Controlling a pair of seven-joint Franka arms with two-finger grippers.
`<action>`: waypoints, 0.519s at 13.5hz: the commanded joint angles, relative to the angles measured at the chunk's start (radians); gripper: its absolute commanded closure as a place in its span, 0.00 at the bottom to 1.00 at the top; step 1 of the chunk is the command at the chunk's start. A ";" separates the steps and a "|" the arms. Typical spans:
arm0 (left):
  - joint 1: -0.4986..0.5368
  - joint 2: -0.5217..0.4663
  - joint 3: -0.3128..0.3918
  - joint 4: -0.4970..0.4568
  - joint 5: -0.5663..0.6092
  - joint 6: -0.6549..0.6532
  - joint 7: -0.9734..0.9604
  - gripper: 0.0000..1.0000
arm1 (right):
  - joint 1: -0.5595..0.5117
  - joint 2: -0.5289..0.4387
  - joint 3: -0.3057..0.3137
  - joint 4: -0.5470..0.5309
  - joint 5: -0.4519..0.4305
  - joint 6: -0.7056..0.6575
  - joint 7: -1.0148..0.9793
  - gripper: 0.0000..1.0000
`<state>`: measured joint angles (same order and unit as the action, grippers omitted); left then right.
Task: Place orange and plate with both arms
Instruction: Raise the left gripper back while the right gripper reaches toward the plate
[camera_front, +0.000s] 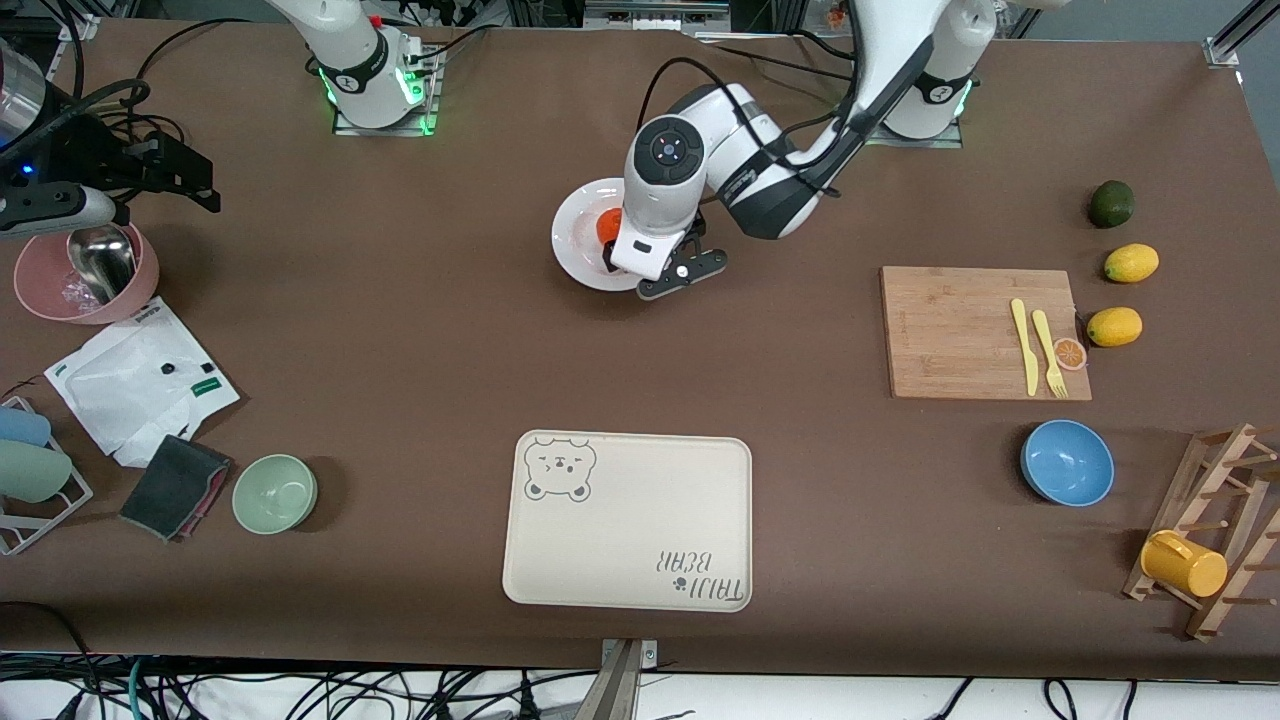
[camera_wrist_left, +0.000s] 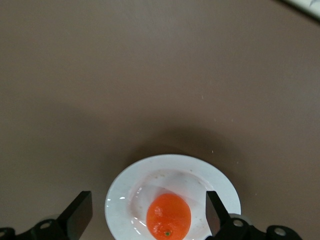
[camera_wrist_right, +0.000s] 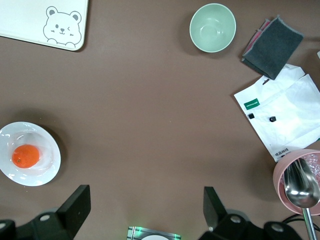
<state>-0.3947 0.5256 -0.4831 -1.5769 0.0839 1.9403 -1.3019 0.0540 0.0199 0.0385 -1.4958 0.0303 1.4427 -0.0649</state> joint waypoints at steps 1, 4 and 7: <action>0.060 -0.013 -0.005 0.110 0.034 -0.162 0.126 0.00 | -0.002 -0.026 0.000 -0.026 0.017 0.005 -0.001 0.00; 0.202 -0.076 -0.006 0.129 0.028 -0.233 0.347 0.00 | -0.002 -0.017 0.000 -0.026 0.065 0.008 0.000 0.00; 0.336 -0.111 -0.011 0.130 0.030 -0.262 0.543 0.00 | 0.006 -0.002 0.001 -0.026 0.112 0.016 -0.001 0.00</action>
<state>-0.1316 0.4450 -0.4774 -1.4400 0.0975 1.7173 -0.8771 0.0546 0.0224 0.0390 -1.5078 0.1027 1.4445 -0.0649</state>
